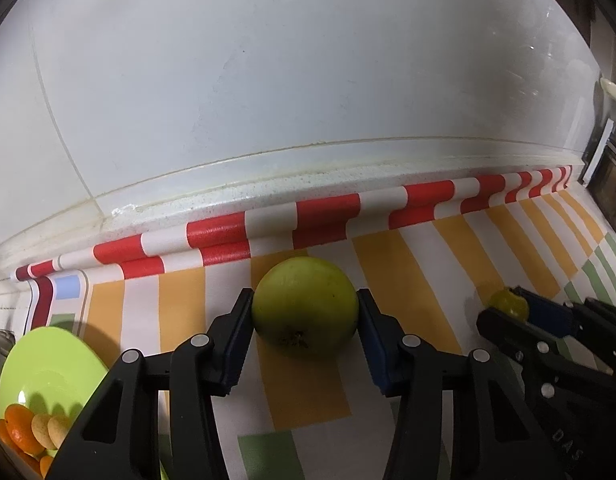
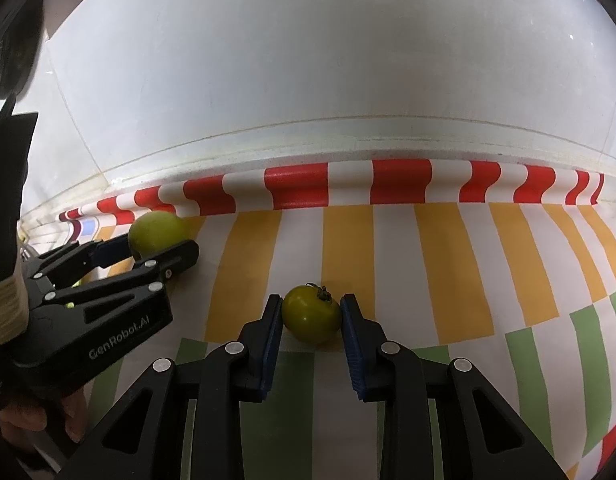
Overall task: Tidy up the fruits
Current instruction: 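Grasp the green apple with the left gripper while the right gripper grasps the small green fruit, then carry the apple and green fruit onto the green plate and release both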
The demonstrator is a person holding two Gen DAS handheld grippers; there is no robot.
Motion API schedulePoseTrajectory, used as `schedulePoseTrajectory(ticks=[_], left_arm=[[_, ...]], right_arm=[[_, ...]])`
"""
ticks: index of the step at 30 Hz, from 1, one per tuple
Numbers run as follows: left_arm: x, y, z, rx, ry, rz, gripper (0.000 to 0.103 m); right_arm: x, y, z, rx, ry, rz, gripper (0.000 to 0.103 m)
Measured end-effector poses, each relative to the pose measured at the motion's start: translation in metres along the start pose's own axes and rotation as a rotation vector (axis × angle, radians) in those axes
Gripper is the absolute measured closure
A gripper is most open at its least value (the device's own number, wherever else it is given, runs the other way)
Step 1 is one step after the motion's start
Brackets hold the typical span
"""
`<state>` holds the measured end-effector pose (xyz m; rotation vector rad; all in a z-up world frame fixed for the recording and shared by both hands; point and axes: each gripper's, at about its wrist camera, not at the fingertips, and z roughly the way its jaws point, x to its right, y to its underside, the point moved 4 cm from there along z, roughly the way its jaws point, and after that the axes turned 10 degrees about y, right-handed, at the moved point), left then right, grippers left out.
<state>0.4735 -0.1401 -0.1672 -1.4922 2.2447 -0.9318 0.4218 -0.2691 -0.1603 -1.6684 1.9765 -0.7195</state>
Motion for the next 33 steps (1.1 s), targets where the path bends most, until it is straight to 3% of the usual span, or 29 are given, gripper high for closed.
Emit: schedulePoseTrajectory(ticks=[17, 33], left_arm=[[0.014, 0.028, -0.088, 0.057, 0.035, -0.001, 0.054], [0.030, 0.060, -0.172, 0.130, 0.027, 0.009, 0.054]], right_arm=[[-0.009, 0.002, -0.060, 0.080, -0.031, -0.035, 0.073], [-0.028, 0.030, -0.139, 0.150, -0.059, -0.085, 0.073]])
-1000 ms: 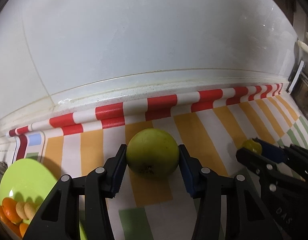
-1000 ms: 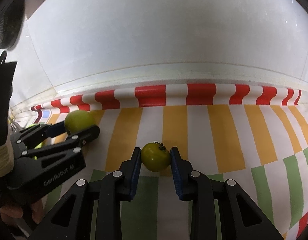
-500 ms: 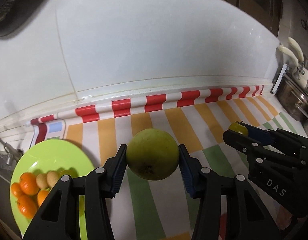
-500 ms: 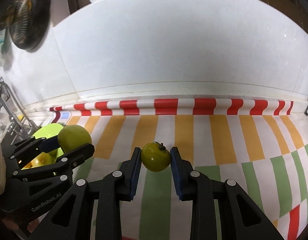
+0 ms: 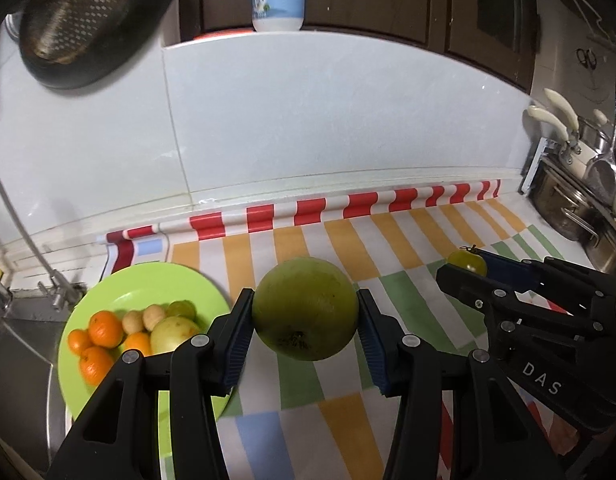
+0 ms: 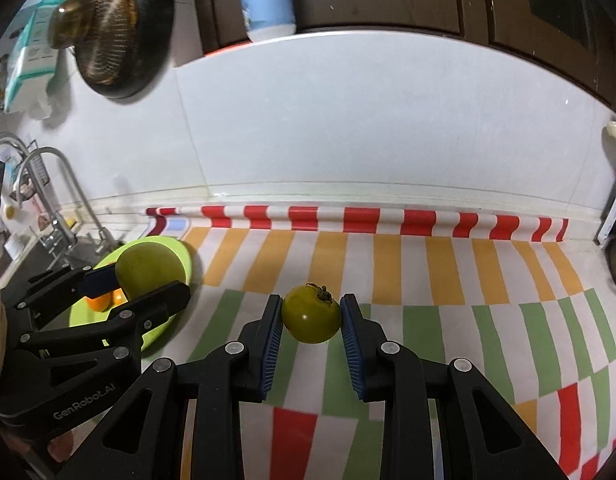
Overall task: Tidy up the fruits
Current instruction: 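Carry the apple and green fruit onto the green plate and release both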
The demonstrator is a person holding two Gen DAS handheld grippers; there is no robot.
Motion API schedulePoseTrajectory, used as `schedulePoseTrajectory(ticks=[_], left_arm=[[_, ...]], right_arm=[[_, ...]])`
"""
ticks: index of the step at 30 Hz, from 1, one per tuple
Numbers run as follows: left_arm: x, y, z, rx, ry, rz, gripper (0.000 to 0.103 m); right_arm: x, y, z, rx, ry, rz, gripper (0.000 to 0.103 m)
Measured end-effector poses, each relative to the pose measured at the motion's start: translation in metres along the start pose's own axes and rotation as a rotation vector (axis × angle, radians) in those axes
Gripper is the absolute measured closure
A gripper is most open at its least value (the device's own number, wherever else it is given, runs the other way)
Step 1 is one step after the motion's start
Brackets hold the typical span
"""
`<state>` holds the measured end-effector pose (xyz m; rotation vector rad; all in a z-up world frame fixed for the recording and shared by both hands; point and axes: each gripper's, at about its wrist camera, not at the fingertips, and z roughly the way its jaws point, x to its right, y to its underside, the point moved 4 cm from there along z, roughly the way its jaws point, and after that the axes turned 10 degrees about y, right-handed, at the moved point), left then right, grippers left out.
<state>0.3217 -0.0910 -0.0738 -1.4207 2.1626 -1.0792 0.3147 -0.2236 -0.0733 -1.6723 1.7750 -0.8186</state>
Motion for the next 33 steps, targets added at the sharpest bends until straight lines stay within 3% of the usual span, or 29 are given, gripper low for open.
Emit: schedulePoseTrajectory(ticks=[21, 33], left_arm=[[-0.019, 0.031, -0.108, 0.073, -0.043, -0.011, 0.054], [-0.048, 0.037, -0.139, 0.097, -0.056, -0.018, 0.054]], right_arm=[[-0.063, 0.015, -0.092, 0.084, -0.047, -0.039, 0.073], [-0.107, 0.011, -0.117, 0.131, -0.075, -0.057, 0.073]])
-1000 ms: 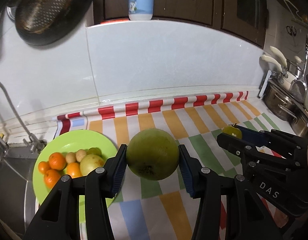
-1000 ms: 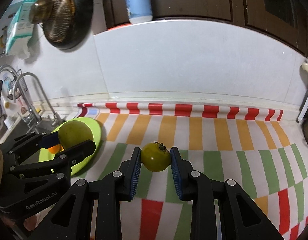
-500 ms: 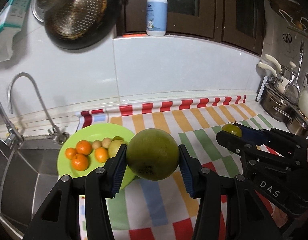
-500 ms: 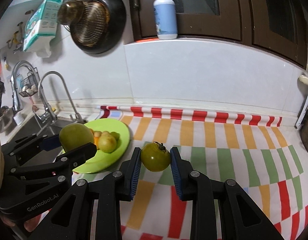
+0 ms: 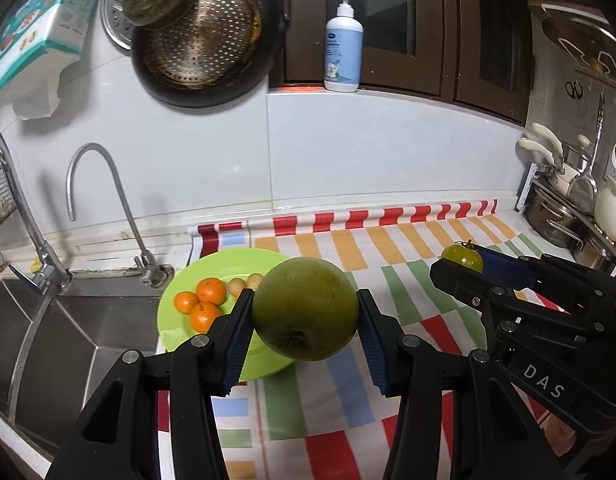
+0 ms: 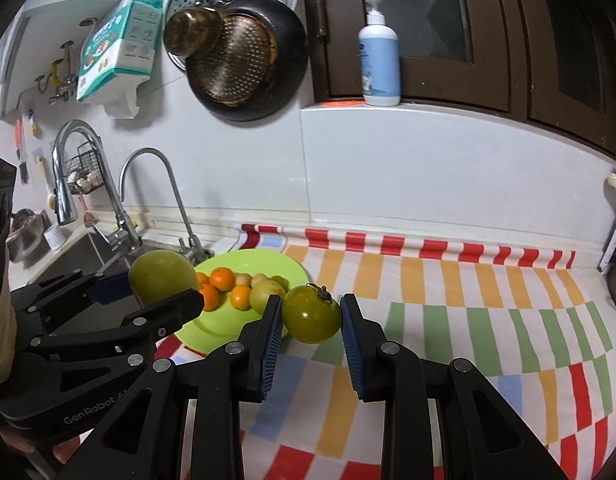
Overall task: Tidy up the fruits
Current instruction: 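Carry the apple and green fruit onto the green plate and release both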
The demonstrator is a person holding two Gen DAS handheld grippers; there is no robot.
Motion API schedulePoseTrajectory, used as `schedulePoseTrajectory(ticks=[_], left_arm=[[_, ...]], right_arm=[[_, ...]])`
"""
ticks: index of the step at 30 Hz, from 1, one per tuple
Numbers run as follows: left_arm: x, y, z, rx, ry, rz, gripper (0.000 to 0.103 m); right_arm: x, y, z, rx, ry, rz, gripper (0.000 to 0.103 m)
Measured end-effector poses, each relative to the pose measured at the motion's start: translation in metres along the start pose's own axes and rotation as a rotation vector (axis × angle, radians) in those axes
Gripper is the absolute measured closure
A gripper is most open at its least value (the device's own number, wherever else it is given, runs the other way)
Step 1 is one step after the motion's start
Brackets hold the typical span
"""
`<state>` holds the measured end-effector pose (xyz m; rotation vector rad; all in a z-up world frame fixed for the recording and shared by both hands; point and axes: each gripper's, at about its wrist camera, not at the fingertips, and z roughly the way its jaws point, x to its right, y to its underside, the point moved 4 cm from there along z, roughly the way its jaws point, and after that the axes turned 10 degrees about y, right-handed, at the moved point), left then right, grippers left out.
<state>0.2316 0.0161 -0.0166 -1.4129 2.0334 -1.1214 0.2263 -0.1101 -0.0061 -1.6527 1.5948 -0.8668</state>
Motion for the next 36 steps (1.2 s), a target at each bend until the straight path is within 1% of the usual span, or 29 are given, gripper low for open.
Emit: schedulePoseTrajectory(ticks=[8, 16, 19, 24, 31, 36], left_arm=[[-0.028, 0.004, -0.005, -0.006, -0.010, -0.006, 0.054], [-0.056, 0.010, 0.000, -0.023, -0.023, -0.015, 0.054], [-0.066, 0.012, 0.006, -0.035, -0.031, -0.023, 0.054], [-0.082, 0.016, 0.022, -0.060, -0.022, -0.044, 0.054], [-0.096, 0.021, 0.042, -0.063, -0.006, -0.063, 0.054], [-0.102, 0.026, 0.059, -0.091, 0.005, -0.063, 0.054]], right_arm=[[-0.027, -0.002, 0.008, 0.001, -0.026, -0.008, 0.073], [-0.054, -0.003, 0.028, -0.013, -0.056, -0.027, 0.073], [-0.062, -0.004, 0.036, -0.021, -0.065, -0.034, 0.073], [-0.072, -0.005, 0.056, -0.046, -0.073, -0.055, 0.073], [-0.079, -0.003, 0.086, -0.084, -0.084, -0.083, 0.073], [-0.081, 0.002, 0.107, -0.118, -0.097, -0.095, 0.073]])
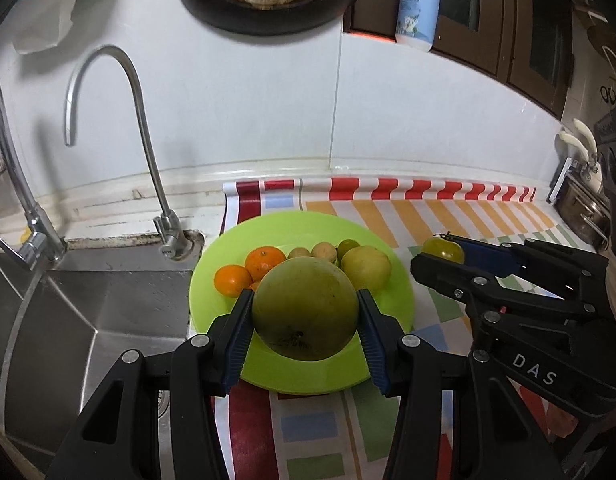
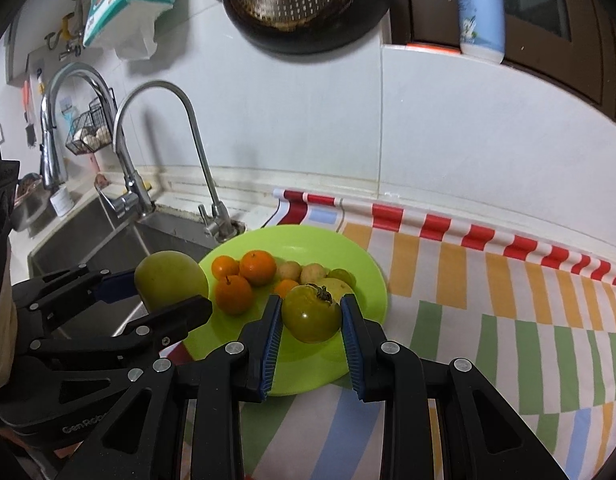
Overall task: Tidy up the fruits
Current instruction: 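Carry the apple and green fruit onto the green plate and release both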
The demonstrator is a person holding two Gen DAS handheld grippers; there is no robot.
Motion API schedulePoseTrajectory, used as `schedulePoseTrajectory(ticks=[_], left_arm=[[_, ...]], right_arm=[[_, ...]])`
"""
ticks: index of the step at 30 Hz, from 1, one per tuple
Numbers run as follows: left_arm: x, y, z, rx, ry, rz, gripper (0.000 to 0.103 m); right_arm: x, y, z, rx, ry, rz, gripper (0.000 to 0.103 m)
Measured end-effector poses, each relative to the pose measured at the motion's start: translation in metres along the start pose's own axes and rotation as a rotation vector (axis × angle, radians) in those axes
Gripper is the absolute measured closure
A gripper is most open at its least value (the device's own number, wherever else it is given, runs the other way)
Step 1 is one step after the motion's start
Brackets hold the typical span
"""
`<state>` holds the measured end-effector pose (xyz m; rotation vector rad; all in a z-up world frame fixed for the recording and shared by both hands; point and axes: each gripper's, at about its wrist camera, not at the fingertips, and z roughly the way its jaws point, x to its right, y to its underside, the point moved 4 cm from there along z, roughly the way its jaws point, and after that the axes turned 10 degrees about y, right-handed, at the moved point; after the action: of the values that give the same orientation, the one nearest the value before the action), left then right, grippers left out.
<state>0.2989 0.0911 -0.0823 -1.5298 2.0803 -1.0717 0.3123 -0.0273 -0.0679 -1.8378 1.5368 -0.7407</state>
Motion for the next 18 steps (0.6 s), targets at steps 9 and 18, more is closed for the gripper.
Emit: schedulePoseTrajectory(ticks=[9, 18], left_arm=[[-0.009, 0.015, 0.033, -0.087, 0.032, 0.010, 0.054], [-0.018, 0.018, 0.048, -0.137, 0.045, -0.007, 0.054]], right_arm=[[-0.006, 0.016, 0.038, -0.085, -0.022, -0.017, 0.073], [-0.009, 0.024, 0.062, -0.143, -0.051, -0.018, 0.073]])
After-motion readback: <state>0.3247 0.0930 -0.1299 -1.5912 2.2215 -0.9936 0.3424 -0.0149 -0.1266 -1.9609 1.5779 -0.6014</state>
